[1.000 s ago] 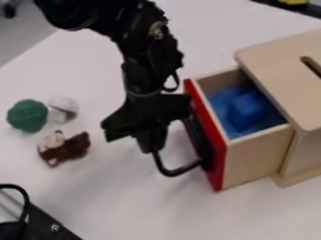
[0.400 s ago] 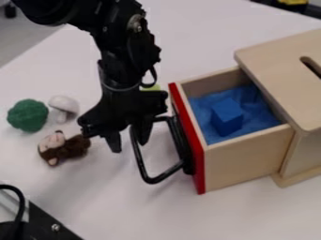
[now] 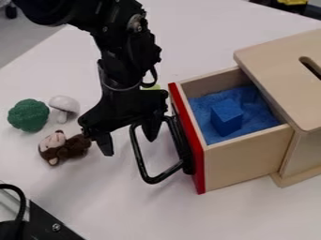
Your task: Open the drawer
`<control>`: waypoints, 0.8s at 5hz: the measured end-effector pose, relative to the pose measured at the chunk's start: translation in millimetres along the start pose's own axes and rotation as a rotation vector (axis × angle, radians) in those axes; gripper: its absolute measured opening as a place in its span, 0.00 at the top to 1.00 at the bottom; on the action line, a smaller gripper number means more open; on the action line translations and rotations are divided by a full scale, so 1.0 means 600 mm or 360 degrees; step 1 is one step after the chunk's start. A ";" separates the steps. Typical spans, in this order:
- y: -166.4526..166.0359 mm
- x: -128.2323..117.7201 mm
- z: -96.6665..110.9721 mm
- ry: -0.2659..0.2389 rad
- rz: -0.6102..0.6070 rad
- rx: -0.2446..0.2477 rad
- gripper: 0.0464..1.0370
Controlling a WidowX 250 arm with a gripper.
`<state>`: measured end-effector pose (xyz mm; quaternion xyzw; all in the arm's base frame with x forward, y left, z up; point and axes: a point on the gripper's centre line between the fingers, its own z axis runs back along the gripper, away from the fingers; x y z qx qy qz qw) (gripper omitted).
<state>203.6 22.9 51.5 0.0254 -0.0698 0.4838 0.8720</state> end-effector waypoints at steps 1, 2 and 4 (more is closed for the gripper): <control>-0.010 0.005 0.018 -0.0015 0.0002 -0.0037 0.04; -0.022 0.006 0.054 -0.0070 -0.0040 -0.0110 0.04; -0.030 0.010 0.113 -0.0181 -0.0047 -0.0212 0.04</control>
